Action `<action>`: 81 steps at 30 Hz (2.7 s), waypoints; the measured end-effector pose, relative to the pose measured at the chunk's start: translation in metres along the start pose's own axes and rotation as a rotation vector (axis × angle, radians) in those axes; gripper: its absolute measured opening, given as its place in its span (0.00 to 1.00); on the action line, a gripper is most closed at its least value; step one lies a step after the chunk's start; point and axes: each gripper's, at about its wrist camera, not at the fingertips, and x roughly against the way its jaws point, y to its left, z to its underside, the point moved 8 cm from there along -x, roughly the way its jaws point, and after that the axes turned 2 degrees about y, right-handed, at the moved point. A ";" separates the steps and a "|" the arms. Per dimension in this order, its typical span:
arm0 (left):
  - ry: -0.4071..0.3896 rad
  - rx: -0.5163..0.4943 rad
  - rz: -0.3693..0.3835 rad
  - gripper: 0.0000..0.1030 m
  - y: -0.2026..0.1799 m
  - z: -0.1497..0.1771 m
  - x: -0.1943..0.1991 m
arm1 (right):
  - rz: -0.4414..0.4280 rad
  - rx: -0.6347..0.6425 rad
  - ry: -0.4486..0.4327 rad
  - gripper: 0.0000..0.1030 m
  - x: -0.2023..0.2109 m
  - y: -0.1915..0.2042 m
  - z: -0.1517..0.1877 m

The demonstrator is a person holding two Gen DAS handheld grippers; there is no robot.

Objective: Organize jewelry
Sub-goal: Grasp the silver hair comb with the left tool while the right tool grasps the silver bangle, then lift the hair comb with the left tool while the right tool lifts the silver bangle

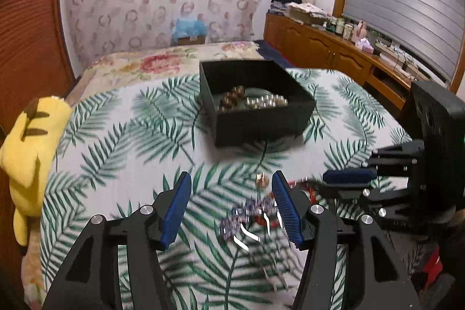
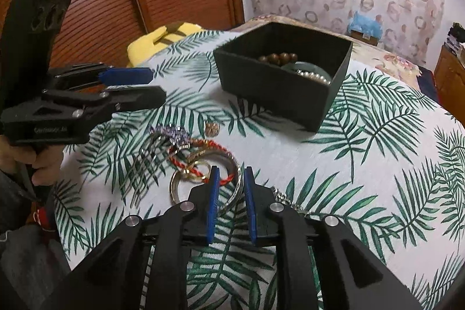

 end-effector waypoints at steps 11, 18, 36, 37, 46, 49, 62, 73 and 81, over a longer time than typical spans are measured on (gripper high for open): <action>0.050 0.012 0.001 0.57 -0.008 0.028 -0.005 | 0.033 0.006 0.005 0.05 -0.001 -0.002 0.002; 0.071 0.007 0.017 0.63 -0.018 0.035 -0.008 | 0.058 -0.028 -0.062 0.05 0.018 -0.009 0.000; 0.122 -0.024 -0.028 0.65 -0.026 0.033 -0.028 | 0.066 -0.065 -0.115 0.05 0.036 -0.015 -0.001; 0.122 -0.027 -0.030 0.65 -0.026 0.033 -0.028 | 0.066 -0.065 -0.115 0.05 0.036 -0.015 -0.001; 0.101 -0.007 -0.015 0.52 -0.023 0.033 -0.022 | 0.065 -0.066 -0.112 0.05 0.035 -0.013 0.001; 0.096 -0.003 -0.019 0.52 -0.022 0.034 -0.020 | 0.066 -0.067 -0.112 0.05 0.034 -0.013 0.002; 0.024 0.008 -0.014 0.52 -0.021 0.021 -0.001 | 0.069 -0.076 -0.128 0.05 0.040 -0.017 0.000; -0.043 -0.003 -0.003 0.52 -0.025 -0.015 0.007 | 0.094 -0.039 -0.152 0.05 0.053 -0.032 -0.029; -0.086 0.004 0.003 0.52 -0.021 -0.048 0.006 | 0.119 -0.006 -0.183 0.05 0.054 -0.052 -0.070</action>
